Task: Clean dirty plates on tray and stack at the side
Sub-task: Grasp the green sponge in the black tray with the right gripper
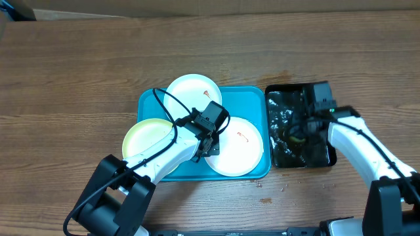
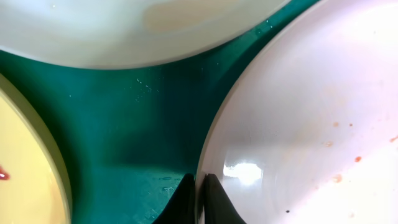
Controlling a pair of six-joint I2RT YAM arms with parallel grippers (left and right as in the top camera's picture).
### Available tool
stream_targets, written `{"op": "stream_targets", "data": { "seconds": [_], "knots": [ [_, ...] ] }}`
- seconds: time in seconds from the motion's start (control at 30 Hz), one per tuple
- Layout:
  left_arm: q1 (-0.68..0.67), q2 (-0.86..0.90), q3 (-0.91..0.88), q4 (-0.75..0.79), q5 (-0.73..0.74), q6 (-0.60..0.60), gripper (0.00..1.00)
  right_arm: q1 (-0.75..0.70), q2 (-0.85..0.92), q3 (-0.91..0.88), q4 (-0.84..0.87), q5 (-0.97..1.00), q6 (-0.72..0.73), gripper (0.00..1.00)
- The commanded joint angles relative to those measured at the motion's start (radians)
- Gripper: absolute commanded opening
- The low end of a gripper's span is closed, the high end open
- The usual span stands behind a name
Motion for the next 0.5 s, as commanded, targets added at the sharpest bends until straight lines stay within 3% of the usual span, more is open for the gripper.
{"op": "stream_targets", "data": {
  "seconds": [0.0,0.37,0.47],
  "knots": [
    [0.004,0.011,-0.005,-0.001,-0.017,-0.002,0.04,-0.001,0.001,0.095,-0.072,0.016,0.001,0.04],
    [0.004,0.011,-0.005,-0.001,-0.022,-0.003,0.08,-0.001,0.001,0.176,-0.245,0.015,-0.006,0.04],
    [0.004,0.011,-0.005,-0.001,-0.02,-0.003,0.04,-0.001,-0.005,0.178,-0.286,0.013,-0.006,0.04]
  ]
}}
